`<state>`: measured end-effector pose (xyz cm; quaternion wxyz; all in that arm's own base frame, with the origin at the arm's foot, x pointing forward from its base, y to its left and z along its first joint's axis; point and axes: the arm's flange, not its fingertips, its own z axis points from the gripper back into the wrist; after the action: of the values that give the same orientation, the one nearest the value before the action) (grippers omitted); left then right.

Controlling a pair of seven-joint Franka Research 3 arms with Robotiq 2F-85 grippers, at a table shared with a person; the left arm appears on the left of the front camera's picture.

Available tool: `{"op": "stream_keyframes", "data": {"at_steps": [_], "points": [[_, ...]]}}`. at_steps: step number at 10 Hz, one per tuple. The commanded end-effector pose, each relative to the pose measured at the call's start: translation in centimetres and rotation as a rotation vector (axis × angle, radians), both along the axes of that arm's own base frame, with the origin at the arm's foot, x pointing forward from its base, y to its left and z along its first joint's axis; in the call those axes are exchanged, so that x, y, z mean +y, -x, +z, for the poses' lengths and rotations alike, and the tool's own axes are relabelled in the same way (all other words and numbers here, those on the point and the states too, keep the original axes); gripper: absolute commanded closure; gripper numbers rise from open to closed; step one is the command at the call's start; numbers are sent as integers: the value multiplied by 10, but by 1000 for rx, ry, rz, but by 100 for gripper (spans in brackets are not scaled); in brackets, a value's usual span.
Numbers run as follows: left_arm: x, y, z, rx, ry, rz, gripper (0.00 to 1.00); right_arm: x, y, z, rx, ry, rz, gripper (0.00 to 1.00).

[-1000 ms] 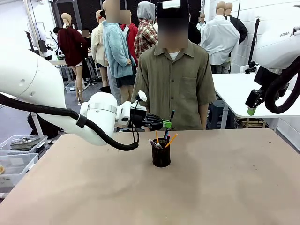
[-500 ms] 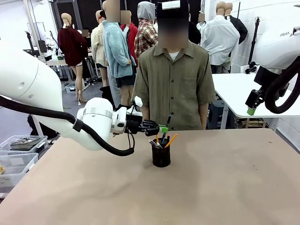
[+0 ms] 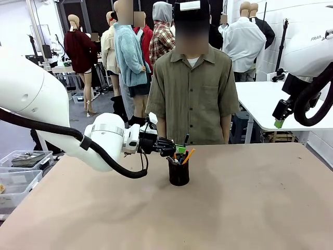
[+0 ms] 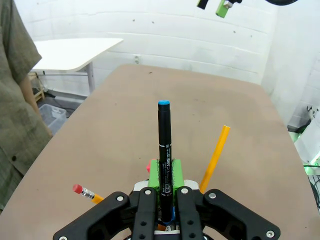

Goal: Place the pens into the pen holder.
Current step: Pick up a writing instrument from the table and place it into the Pen holder.

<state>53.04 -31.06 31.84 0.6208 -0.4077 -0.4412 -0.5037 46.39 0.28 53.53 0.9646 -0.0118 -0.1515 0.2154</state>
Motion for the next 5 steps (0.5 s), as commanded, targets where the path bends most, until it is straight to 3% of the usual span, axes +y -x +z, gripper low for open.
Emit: {"op": "stream_keyframes", "data": {"at_steps": [1,5], "points": [[1,1,-5,-29,9,-7,100,1,3,-2,0,16,-6,0],[3,1,-7,-16,-4,-9,100,1,3,-2,0,16,-6,0]]}}
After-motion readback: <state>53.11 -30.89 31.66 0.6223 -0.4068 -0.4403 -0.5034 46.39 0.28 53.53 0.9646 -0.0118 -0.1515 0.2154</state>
